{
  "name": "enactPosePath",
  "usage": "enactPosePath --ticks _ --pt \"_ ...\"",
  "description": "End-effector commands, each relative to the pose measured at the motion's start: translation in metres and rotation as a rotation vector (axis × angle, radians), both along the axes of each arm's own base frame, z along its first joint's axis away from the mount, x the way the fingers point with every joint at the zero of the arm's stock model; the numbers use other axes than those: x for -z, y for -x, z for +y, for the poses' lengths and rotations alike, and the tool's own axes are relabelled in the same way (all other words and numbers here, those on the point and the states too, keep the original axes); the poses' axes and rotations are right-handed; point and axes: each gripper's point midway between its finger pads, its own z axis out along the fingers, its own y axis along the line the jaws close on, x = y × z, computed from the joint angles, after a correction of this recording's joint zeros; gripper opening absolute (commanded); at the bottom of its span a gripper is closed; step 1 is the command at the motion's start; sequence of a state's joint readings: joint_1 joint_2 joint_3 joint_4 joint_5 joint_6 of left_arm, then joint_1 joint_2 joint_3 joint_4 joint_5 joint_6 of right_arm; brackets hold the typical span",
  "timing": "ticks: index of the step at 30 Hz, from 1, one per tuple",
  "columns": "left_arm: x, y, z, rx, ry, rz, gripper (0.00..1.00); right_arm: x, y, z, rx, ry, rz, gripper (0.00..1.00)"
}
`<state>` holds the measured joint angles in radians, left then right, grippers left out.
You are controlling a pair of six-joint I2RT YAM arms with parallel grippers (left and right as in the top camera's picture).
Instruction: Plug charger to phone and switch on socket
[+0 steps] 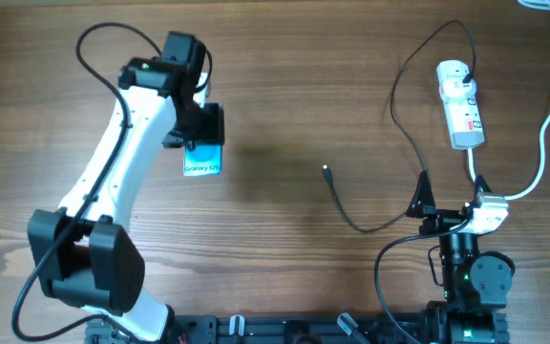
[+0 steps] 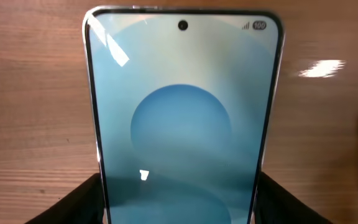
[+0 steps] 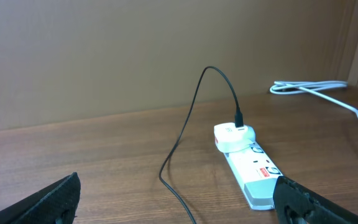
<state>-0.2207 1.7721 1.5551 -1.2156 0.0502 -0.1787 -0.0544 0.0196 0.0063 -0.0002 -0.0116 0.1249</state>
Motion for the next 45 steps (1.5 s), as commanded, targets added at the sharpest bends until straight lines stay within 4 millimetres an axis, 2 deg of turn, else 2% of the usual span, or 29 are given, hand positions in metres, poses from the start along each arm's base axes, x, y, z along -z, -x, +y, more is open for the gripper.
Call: enactPosePath --ticks 1,7,11,15,17,21,23,25,27,29,32,34,35,36,38,39,40,43,45 --pt "-0.042 -0.002 -0.029 -0.080 0.193 -0.028 0.46 0.000 0.000 0.001 -0.009 0.020 -0.001 1.00" --pt "-0.053 0.005 -0.058 -0.269 0.394 0.074 0.44 0.000 0.000 0.001 -0.009 0.019 -0.001 1.00" --pt "-0.064 0.011 -0.079 -0.330 0.532 0.154 0.44 0.000 0.000 0.001 -0.009 0.019 -0.001 1.00" --pt "-0.095 0.026 -0.115 -0.277 0.786 0.288 0.43 0.000 0.000 0.001 -0.009 0.019 -0.001 1.00" --pt "-0.102 0.032 -0.120 -0.269 0.834 0.329 0.41 0.000 0.000 0.001 -0.009 0.019 -0.001 1.00" --pt "-0.101 0.037 -0.119 -0.281 0.825 0.352 0.40 0.000 0.000 0.001 -0.009 0.016 -0.002 1.00" --pt "-0.101 0.036 -0.119 -0.280 0.826 0.349 0.41 0.000 0.000 0.008 -0.051 -0.030 -0.002 1.00" --pt "-0.099 0.034 -0.118 -0.279 0.817 0.334 0.41 -0.002 0.001 0.029 -0.166 -0.371 0.007 1.00" --pt "-0.096 0.031 -0.116 -0.282 0.795 0.316 0.41 -0.004 0.006 0.056 -0.307 -0.878 0.096 1.00" --pt "-0.096 0.030 -0.116 -0.278 0.798 0.307 0.42 -0.002 0.007 0.060 -0.304 -1.153 0.148 1.00" --pt "-0.097 0.027 -0.116 -0.273 0.803 0.294 0.42 -0.002 0.005 0.052 -0.248 -1.333 0.145 1.00" --pt "-0.098 0.023 -0.117 -0.264 0.810 0.275 0.42 -0.002 0.004 0.050 -0.243 -1.270 0.126 1.00" --pt "-0.098 0.020 -0.117 -0.258 0.814 0.262 0.42 -0.007 0.004 0.052 -0.274 -1.150 0.103 1.00" --pt "-0.099 0.018 -0.118 -0.253 0.815 0.248 0.42 -0.020 0.007 0.058 -0.343 -0.967 0.054 1.00" --pt "-0.100 0.014 -0.118 -0.244 0.822 0.229 0.42 -0.037 0.010 0.060 -0.379 -0.851 0.000 0.99" --pt "-0.100 0.013 -0.119 -0.242 0.823 0.224 0.42 -0.047 0.009 0.061 -0.369 -0.710 0.006 0.99" --pt "-0.099 0.012 -0.118 -0.244 0.817 0.220 0.42 -0.046 0.005 0.060 -0.347 -0.584 0.060 0.99" --pt "-0.097 0.011 -0.116 -0.250 0.801 0.212 0.43 -0.051 -0.015 0.059 -0.319 -0.389 0.230 0.99" --pt "-0.097 0.011 -0.116 -0.250 0.798 0.211 0.43 -0.055 -0.026 0.059 -0.304 -0.405 0.330 0.99"
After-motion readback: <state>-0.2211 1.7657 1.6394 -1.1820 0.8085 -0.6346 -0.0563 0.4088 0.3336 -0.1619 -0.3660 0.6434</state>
